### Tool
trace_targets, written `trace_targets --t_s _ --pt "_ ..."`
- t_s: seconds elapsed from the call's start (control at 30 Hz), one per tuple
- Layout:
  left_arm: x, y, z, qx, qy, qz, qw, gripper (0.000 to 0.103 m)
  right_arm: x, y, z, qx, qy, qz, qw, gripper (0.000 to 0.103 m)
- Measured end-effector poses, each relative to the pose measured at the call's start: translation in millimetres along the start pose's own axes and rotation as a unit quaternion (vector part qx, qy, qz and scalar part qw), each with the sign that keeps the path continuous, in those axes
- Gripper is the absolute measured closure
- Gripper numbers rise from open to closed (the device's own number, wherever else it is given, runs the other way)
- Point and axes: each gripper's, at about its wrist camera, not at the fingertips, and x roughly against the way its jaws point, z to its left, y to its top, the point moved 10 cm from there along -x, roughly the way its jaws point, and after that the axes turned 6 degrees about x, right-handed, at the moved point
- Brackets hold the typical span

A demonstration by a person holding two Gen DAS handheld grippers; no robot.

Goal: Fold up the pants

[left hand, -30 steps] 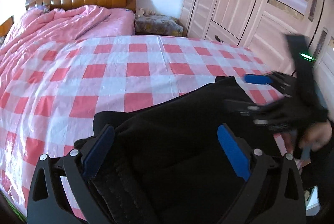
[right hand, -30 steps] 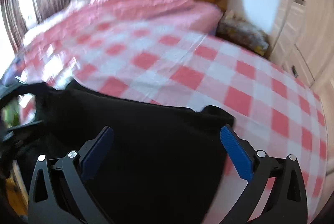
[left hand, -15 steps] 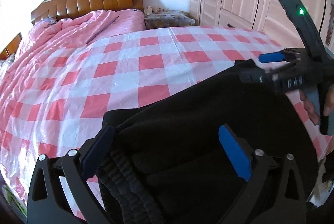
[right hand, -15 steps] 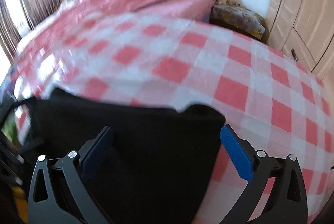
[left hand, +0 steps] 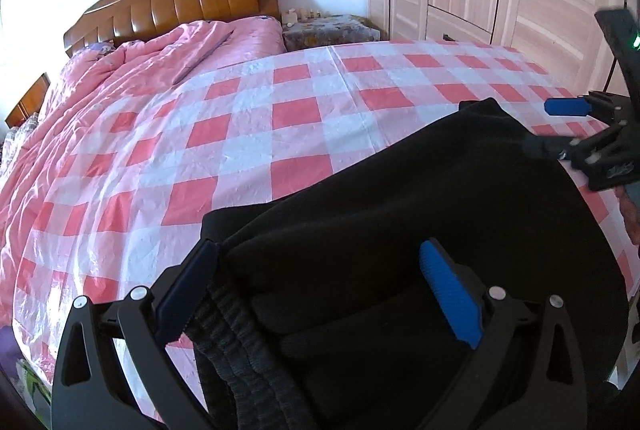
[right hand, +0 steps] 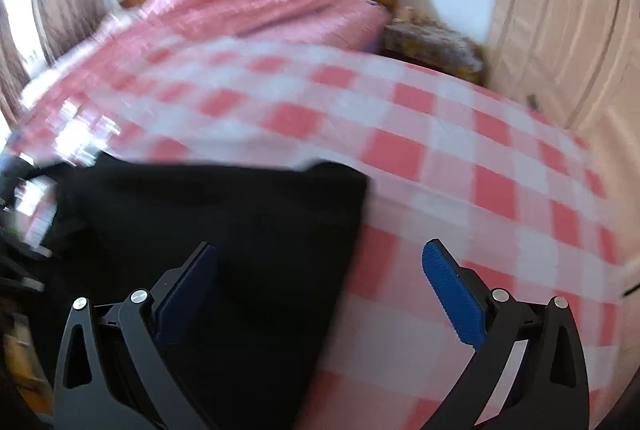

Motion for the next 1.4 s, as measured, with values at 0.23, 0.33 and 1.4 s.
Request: trace_targets --t_s 0.23,0.33,1.4 --pt "0 -1 -1 -0.001 0.002 0.000 1.0000 0.002 1 12 -22 -0.060 0.001 -0.024 0.998 0.005" --pt "0 -1 -1 -0.003 0.004 0.000 1.0000 0.002 2 4 -18 -0.035 -0.013 -0.015 0.999 0.005" --pt "5 34 26 0.088 -0.036 -0.015 0.9954 0.006 70 -49 32 -0.037 0.034 -0.057 0.997 0.005"
